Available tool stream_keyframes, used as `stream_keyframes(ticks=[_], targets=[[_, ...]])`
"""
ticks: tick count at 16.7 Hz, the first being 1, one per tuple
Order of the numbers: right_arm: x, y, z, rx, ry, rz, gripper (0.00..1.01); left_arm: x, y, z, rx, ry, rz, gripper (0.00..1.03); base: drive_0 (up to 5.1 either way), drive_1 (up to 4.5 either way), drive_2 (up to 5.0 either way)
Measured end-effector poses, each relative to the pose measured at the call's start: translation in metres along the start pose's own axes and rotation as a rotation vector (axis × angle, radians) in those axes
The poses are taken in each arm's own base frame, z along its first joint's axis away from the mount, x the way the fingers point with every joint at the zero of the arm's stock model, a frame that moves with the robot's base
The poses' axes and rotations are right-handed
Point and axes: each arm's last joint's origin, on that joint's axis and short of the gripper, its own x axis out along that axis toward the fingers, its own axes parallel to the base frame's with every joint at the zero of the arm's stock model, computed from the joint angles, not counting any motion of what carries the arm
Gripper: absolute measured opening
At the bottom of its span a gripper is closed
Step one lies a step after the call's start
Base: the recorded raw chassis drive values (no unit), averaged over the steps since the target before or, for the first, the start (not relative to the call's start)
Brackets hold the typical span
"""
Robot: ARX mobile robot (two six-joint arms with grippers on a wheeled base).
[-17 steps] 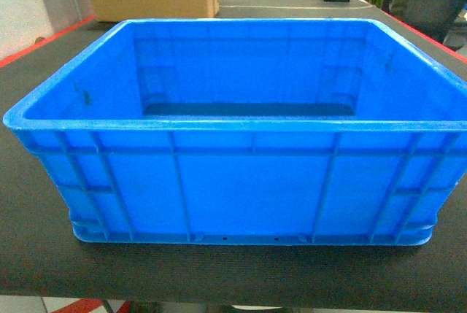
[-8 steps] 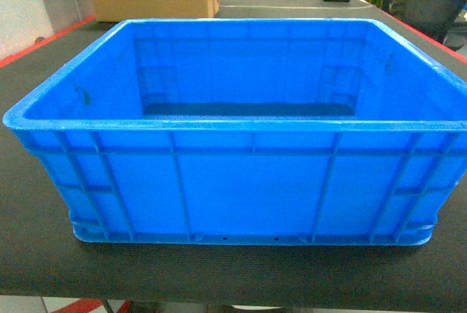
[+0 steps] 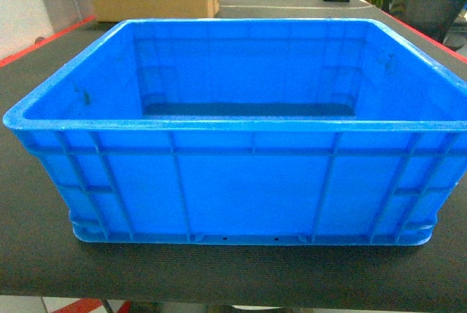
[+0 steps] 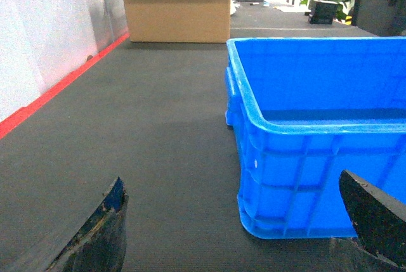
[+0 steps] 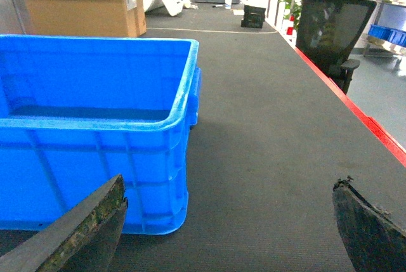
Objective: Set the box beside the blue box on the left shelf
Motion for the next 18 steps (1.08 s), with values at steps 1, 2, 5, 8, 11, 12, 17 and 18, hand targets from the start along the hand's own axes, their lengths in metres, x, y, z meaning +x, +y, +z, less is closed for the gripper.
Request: stream_keyframes(ticks=[1, 2, 5, 8, 11, 12, 17, 18], targets=[[0.0, 0.0, 0.0, 0.0, 0.0, 0.0, 0.98, 0.0, 0.0, 0.0, 0.0, 0.0, 0.0, 0.98, 0.0, 0.0, 0.0], [0.0, 0.0, 0.0, 0.0, 0.0, 0.0, 0.98, 0.0, 0.0, 0.0, 0.0, 0.0, 0.0, 0.98, 0.0, 0.0, 0.0], [0.0, 0.0, 0.0, 0.0, 0.0, 0.0, 0.98, 0.0, 0.0, 0.0, 0.0, 0.0, 0.0, 0.98, 0.0, 0.0, 0.0], [0.0, 0.0, 0.0, 0.0, 0.0, 0.0, 0.98, 0.0, 0.0, 0.0, 0.0, 0.0, 0.0, 0.98, 0.0, 0.0, 0.0], [0.014, 0.01, 0.008, 0.006, 0.203, -0.508, 0.98, 0.009, -0.008, 0.002, -0.005, 0.15, -0.036, 0.98, 0.0, 0.0, 0.0], [0.017, 0.007, 0.019, 0.014, 0.158, -0.616, 0.98, 0.013, -0.008, 0.012, -0.011, 0.12, -0.032, 0.98, 0.0, 0.0, 0.0], [0.08, 0.001, 0.082, 0.062, 0.09, -0.52, 0.98, 0.075, -0.027, 0.088, -0.019, -0.008, -0.055, 0.98, 0.0, 0.0, 0.0], [0.104, 0.0, 0.086, 0.069, 0.133, -0.445, 0.98, 0.096, -0.034, 0.096, -0.017, 0.005, -0.05, 0.98, 0.0, 0.0, 0.0]])
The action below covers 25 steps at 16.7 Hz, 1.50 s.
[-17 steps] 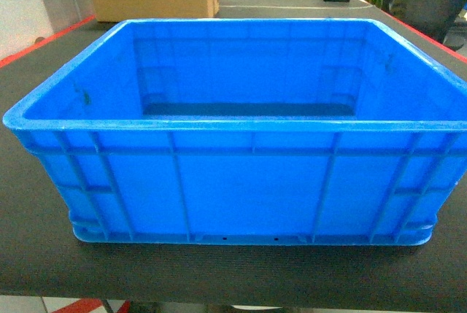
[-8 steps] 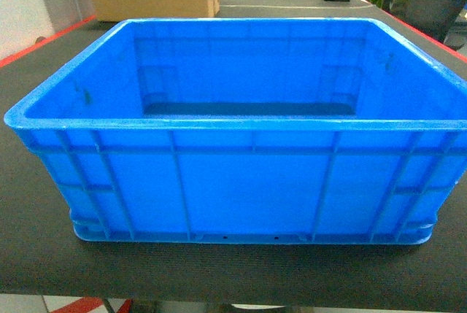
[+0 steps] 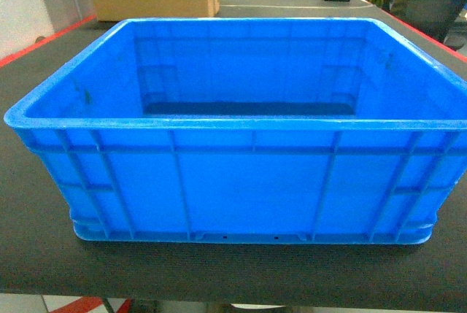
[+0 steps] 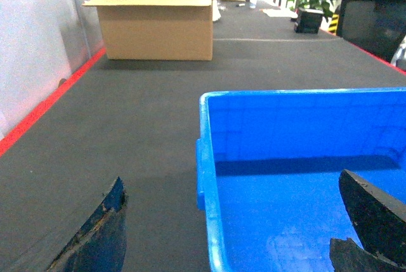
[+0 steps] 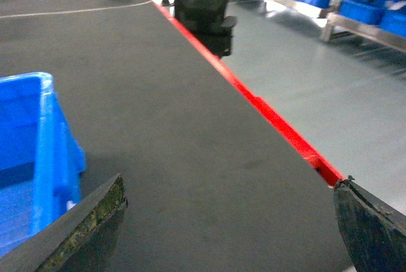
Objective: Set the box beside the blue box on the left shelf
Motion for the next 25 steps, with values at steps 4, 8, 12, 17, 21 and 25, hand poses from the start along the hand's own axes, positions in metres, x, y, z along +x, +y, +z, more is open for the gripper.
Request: stream_keyframes(ticks=[4, 8, 12, 17, 21, 25], targets=[[0.065, 0.025, 0.02, 0.11, 0.151, 0.237, 0.98, 0.071, -0.017, -0.003, 0.02, 0.1, 0.049, 0.98, 0.0, 0.0, 0.0], [0.123, 0.056, 0.007, 0.105, 0.346, 0.343, 0.98, 0.124, -0.021, -0.035, 0.077, 0.241, 0.157, 0.98, 0.0, 0.0, 0.0], [0.139, 0.076, -0.007, 0.071, 0.412, 0.373, 0.98, 0.137, -0.013, -0.038, 0.082, 0.232, 0.204, 0.98, 0.0, 0.0, 0.0], [0.148, 0.098, -0.038, 0.008, 0.531, 0.392, 0.98, 0.15, -0.005, -0.079, 0.096, 0.379, 0.2, 0.98, 0.0, 0.0, 0.0], [0.147, 0.102, -0.043, -0.019, 0.589, 0.371, 0.76, 0.152, -0.006, -0.079, 0.071, 0.416, 0.182, 0.94, 0.0, 0.0, 0.0], [0.147, 0.104, -0.04, -0.032, 0.632, 0.357, 0.31, 0.155, -0.013, -0.076, 0.021, 0.5, 0.129, 0.48, 0.0, 0.0, 0.0]])
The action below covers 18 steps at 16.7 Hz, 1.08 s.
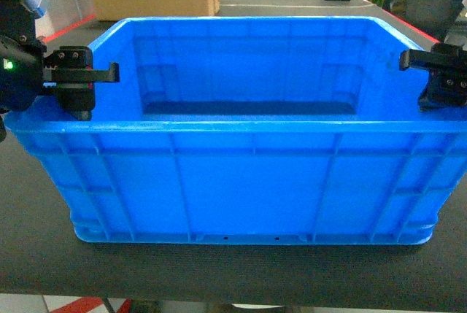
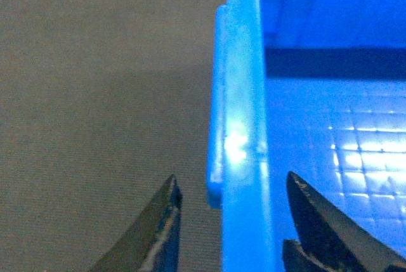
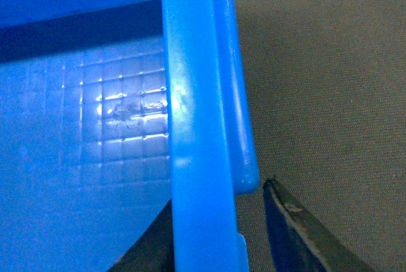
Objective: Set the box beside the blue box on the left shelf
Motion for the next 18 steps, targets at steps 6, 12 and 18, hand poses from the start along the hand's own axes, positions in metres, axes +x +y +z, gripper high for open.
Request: stream_keyframes(ticks=[6, 12, 18], targets=[[-0.001, 0.004, 0.001, 0.017, -0.062, -0.047, 0.17, -0.006, -0.006, -0.003, -0.047, -0.051, -0.01, 0.13, 0.0, 0.0, 0.0], [-0.051, 0.016, 0.021, -0.029, -0.297, -0.023, 0.1, -0.048, -0.004, 0.029, -0.058, -0.28, 0.0, 0.13, 0.0, 0.0, 0.0], [-0.09, 0.022, 0.02, -0.044, -0.451, -0.02, 0.1, -0.09, 0.003, 0.057, -0.033, -0.457, -0.025, 0.1, 0.0, 0.0, 0.0]])
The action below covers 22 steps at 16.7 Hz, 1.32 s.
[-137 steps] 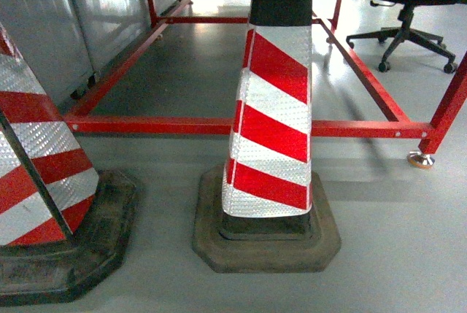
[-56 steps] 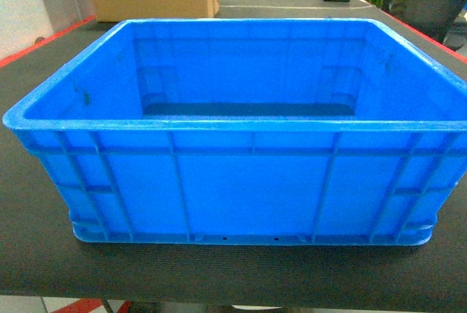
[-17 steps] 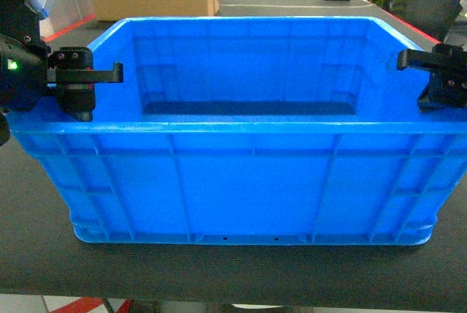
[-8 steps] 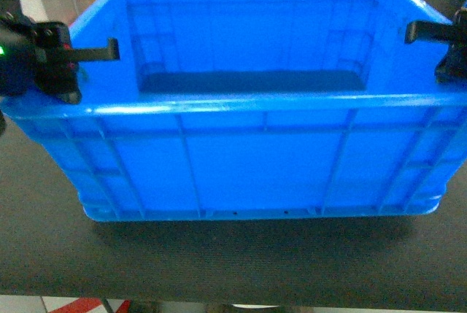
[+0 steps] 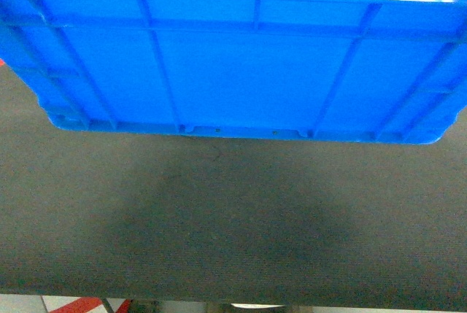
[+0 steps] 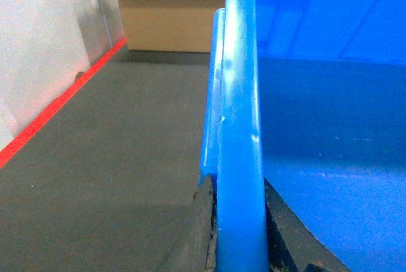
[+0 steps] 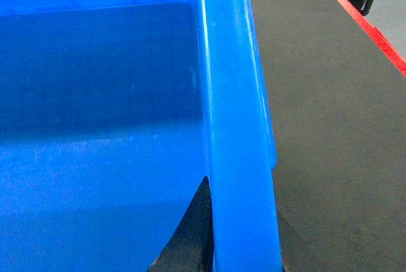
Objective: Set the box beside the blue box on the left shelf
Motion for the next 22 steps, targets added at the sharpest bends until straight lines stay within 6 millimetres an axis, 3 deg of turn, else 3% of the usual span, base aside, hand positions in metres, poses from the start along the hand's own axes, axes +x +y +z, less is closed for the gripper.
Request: stream_keyframes(ticks=[22], targets=[[-0.0003, -0.0006, -0.0037, -0.012, 0.016, -0.005, 0.1, -0.0008, -0.0008, -0.0036, 0.01, 0.016, -0.002, 0.1, 0.0, 0.0, 0.0]])
